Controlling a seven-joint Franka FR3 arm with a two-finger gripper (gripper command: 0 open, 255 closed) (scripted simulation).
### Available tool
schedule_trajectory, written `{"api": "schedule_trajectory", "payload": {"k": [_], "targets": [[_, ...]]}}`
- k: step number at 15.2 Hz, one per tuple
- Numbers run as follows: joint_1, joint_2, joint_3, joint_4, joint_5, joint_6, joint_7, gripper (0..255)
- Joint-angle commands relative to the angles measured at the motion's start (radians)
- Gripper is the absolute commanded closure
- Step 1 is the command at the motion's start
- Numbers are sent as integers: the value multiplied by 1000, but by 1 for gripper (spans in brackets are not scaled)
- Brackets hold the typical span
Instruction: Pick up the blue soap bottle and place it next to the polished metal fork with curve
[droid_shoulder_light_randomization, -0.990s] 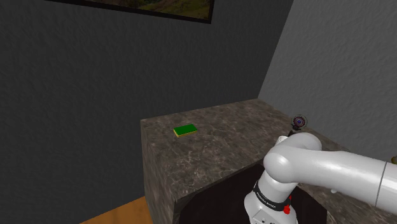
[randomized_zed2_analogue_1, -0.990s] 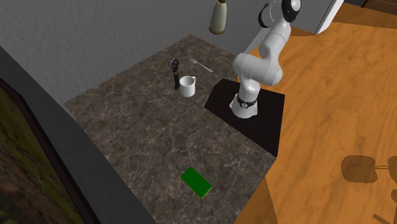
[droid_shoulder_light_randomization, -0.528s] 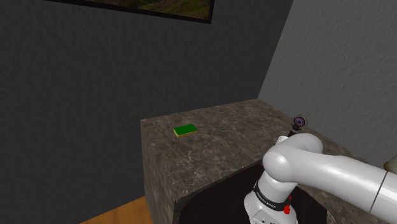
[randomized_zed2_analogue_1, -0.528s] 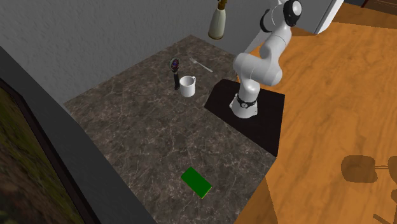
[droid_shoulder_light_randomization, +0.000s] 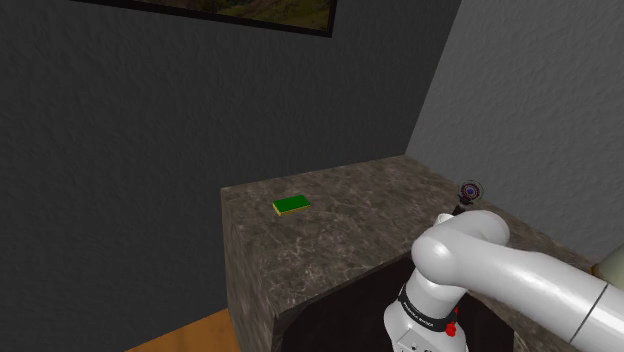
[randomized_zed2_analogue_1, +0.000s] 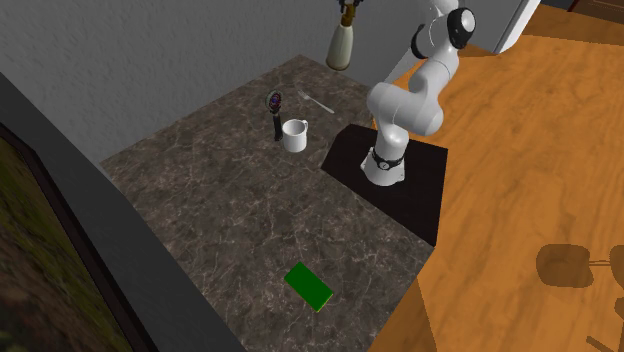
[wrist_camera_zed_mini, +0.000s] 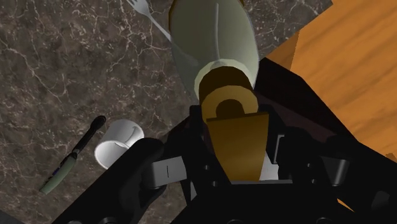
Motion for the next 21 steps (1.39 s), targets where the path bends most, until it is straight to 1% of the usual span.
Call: {"api": "schedule_trajectory", "payload": {"k": [1, 11, 21], "targets": [[-11, -26, -8, -35, -8, 12, 6, 255], [-62, -136, -54, -180, -55, 62, 23, 255], [-112, -237, -116, -302, -117, 108, 27, 255]]}}
